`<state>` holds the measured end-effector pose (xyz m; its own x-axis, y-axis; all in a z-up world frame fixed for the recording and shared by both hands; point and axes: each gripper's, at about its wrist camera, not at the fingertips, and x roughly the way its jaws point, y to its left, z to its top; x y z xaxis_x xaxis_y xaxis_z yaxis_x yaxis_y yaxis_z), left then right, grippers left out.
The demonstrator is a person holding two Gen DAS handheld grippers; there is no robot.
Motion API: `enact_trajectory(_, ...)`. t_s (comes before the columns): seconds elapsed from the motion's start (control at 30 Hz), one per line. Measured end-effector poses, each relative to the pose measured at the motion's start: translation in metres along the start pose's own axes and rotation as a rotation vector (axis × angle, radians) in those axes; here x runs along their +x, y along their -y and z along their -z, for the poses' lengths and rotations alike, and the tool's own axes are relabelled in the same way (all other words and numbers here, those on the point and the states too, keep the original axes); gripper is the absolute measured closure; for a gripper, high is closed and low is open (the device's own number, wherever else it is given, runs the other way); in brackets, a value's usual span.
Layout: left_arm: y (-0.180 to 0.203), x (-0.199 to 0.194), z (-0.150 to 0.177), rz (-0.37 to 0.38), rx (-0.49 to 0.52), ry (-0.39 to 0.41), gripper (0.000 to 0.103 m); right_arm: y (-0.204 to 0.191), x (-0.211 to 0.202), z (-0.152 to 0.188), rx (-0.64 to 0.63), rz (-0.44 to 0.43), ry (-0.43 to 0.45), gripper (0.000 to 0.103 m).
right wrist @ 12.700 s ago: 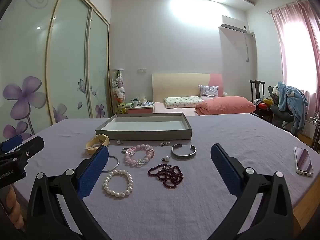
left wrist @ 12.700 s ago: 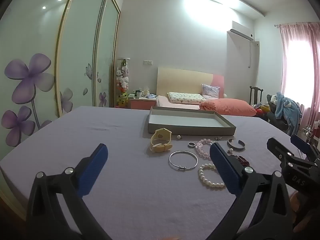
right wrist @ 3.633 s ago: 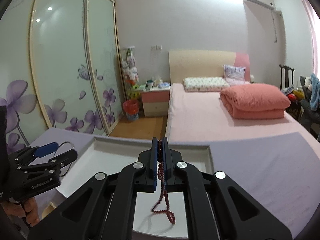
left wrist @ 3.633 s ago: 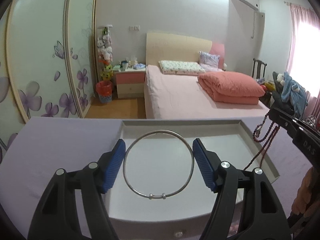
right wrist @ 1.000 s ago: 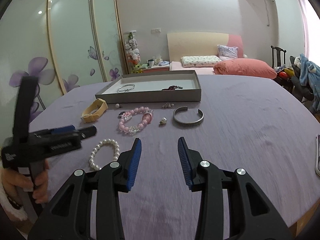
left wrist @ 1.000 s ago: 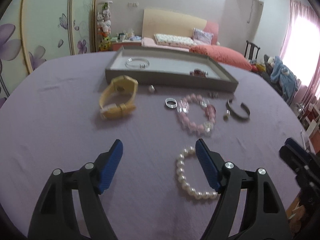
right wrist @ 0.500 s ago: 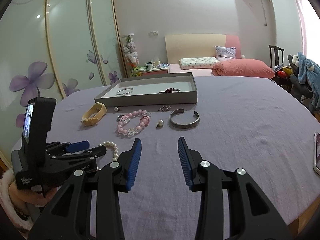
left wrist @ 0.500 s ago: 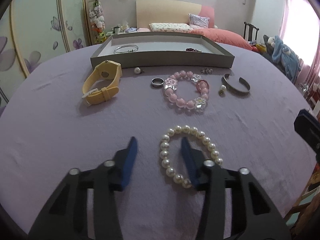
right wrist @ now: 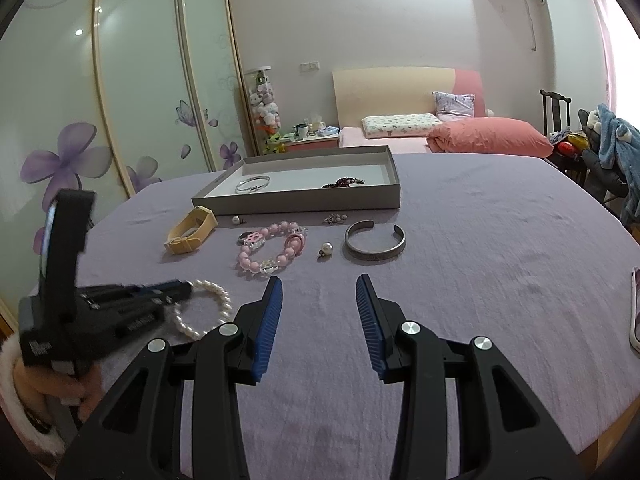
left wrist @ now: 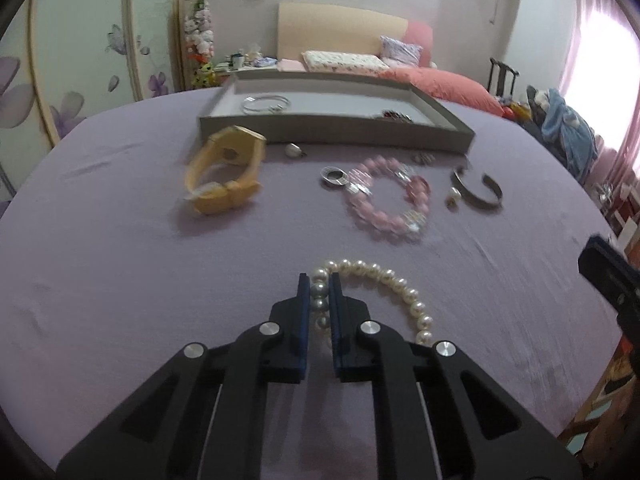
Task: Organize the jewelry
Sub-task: 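Grasp the silver cuff bangle with the right tool while the left tool lifts the pearl bracelet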
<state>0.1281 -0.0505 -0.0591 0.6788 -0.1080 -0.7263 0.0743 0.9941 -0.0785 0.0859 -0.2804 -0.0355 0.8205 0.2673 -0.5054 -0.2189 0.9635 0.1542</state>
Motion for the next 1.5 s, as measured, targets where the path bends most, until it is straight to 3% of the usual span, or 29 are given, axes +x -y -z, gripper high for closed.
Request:
enact_trajectory(0.27, -0.054, -0.03, -0.026, -0.038, -0.132, 0.104, 0.093, 0.002, 0.013, -0.007, 0.004, 0.015, -0.021, 0.063)
enact_trajectory(0.37, -0.069, -0.04, -0.037, -0.045, -0.166, 0.146, 0.093, 0.005, 0.019, -0.011, 0.003, 0.029, -0.033, 0.055)
enact_trajectory(0.63, -0.091, -0.047, -0.062, -0.059, -0.195, 0.211, 0.093, 0.013, 0.051, -0.024, 0.028, 0.093, -0.104, 0.047)
enact_trajectory(0.8, -0.092, -0.041, -0.072, -0.033, -0.189, 0.22, 0.093, 0.026, 0.081, -0.032, 0.089, 0.161, -0.196, 0.039)
enact_trajectory(1.0, -0.089, -0.029, -0.076, -0.004, -0.179, 0.209, 0.093, 0.04, 0.113, -0.038, 0.169, 0.194, -0.311, 0.039)
enact_trajectory(1.5, -0.1, -0.017, -0.081, 0.023, -0.201, 0.202, 0.093, 0.026, 0.148, -0.051, 0.112, 0.302, -0.352, 0.036)
